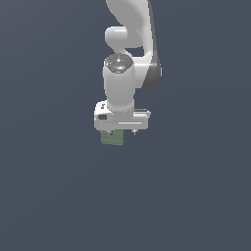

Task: Pick up the object and move it to a goal position.

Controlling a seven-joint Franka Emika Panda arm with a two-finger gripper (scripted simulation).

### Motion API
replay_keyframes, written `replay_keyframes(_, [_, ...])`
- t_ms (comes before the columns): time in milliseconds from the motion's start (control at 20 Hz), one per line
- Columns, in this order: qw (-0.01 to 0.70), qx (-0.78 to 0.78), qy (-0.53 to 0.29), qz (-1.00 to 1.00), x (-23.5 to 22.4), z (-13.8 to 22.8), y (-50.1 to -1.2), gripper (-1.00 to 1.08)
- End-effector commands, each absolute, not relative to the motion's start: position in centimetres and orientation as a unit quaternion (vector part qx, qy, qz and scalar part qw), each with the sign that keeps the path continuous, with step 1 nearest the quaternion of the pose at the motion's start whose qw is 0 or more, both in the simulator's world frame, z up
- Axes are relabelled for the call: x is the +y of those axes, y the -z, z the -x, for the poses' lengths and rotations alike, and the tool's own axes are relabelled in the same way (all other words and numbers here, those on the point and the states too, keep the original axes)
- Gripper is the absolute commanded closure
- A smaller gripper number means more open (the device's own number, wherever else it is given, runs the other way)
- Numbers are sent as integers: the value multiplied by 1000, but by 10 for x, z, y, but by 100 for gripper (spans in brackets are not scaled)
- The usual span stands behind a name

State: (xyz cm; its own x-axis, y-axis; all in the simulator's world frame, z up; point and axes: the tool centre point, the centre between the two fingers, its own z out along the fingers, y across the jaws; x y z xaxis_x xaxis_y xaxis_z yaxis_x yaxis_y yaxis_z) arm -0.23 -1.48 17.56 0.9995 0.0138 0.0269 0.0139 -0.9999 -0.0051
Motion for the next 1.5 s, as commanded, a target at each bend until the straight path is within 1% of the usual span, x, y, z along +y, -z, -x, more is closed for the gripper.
replay_keyframes(0, [3, -12, 13, 1000, -15, 3, -175, -92])
replay_keyframes(550, [2, -83, 12, 997, -22, 9, -172, -92])
replay_keyframes(1450, [0, -294, 8, 956, -40, 27, -162, -92])
